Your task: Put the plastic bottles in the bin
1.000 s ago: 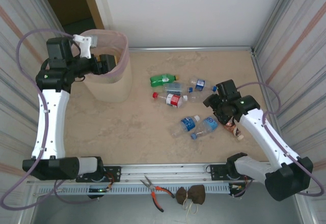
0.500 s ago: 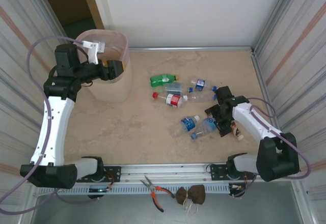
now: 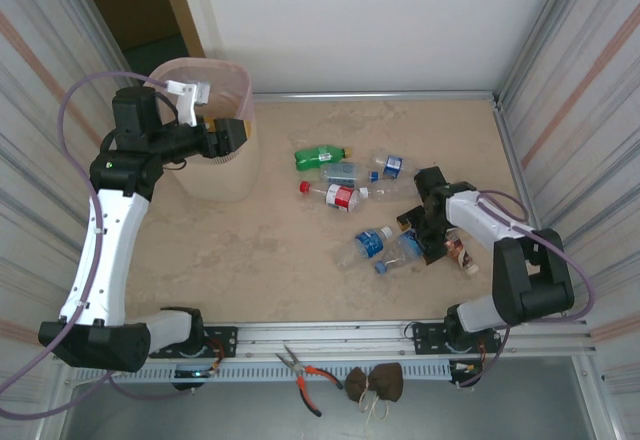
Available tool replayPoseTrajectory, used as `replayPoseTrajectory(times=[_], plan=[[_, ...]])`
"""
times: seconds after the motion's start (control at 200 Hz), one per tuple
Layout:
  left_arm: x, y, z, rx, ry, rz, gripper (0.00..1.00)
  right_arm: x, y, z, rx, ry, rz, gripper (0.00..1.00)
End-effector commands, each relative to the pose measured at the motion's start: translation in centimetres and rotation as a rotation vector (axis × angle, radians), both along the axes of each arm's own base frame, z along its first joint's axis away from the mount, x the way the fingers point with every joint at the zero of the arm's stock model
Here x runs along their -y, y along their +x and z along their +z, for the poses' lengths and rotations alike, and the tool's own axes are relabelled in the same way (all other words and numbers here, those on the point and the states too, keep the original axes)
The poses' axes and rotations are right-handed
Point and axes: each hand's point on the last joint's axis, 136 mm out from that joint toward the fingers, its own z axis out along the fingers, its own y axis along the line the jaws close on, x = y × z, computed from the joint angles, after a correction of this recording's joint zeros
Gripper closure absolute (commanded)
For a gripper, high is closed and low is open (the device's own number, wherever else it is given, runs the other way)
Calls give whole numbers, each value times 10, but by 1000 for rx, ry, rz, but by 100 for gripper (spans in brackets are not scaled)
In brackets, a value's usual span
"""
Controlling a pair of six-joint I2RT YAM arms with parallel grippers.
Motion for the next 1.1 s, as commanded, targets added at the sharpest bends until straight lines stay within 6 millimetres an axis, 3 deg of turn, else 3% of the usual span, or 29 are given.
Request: replayPoseTrajectory(times=[0.0, 0.331, 0.626, 0.867, 1.097], plan=[[3, -7, 13, 43, -18, -17, 25, -3, 8, 1, 2, 8, -17, 14], [3, -10, 13, 41, -23, -17, 25, -2, 6, -5, -14, -4, -24, 23], [6, -13, 13, 41, -32, -22, 25, 2, 1, 9, 12, -17, -35, 33], [10, -14, 11, 37, -46, -32, 26, 6, -2, 42, 89, -14, -48, 33], [30, -15, 4, 32, -59, -79, 26, 7, 21, 104, 358, -31, 16, 37]])
